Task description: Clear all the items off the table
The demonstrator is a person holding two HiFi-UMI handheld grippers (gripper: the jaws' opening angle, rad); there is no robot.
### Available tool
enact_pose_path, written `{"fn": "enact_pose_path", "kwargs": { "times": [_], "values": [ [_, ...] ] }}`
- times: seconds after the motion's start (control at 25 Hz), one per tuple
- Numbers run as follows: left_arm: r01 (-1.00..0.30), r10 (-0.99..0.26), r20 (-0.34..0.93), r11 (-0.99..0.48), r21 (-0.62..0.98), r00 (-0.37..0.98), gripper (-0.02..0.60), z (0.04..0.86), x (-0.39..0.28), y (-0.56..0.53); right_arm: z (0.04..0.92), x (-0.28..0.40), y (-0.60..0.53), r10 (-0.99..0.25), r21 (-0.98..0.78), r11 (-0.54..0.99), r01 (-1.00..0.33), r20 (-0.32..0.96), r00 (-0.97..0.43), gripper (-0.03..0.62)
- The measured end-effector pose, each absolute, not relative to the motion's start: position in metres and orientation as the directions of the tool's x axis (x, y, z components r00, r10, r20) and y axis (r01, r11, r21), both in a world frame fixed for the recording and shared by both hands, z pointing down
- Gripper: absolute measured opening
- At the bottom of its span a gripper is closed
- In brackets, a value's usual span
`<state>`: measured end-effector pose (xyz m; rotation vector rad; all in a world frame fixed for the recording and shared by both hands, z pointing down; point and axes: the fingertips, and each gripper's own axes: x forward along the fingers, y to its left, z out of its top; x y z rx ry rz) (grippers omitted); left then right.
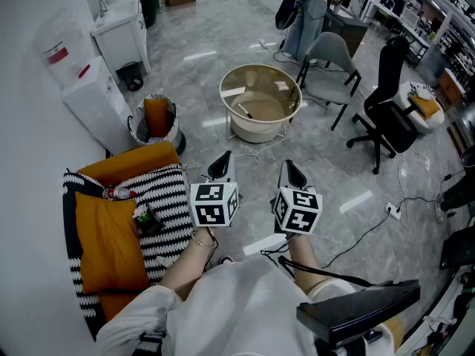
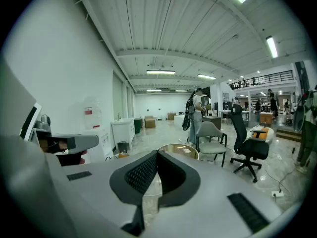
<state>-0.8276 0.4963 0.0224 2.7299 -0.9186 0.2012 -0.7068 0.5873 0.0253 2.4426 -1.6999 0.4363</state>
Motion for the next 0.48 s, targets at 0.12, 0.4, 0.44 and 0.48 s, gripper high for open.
{"fn": "enact_pose_path", "kwargs": {
  "times": [0.12, 0.4, 0.44, 0.48],
  "values": [
    [-0.609, -0.575, 0.208, -0.771, 0.186, 0.791, 0.008, 0.021, -0.829, 0.498, 0.024, -0.708, 0.589, -0.896, -0.055, -0.353, -0.934, 0.308, 0.321, 0.023],
    [-0.605, -0.572, 0.204, -0.777, 0.173, 0.794, 0.008, 0.022, -0.829, 0.491, 0.023, -0.71, 0.579, -0.902, -0.095, -0.348, -0.933, 0.304, 0.305, 0.023],
    [-0.602, -0.569, 0.205, -0.78, 0.171, 0.796, 0.008, 0.023, -0.829, 0.49, 0.025, -0.71, 0.578, -0.901, -0.105, -0.351, -0.931, 0.308, 0.305, 0.023],
    [-0.597, -0.564, 0.206, -0.784, 0.169, 0.799, 0.008, 0.024, -0.828, 0.49, 0.026, -0.709, 0.576, -0.899, -0.109, -0.355, -0.928, 0.311, 0.308, 0.023]
  ]
}}
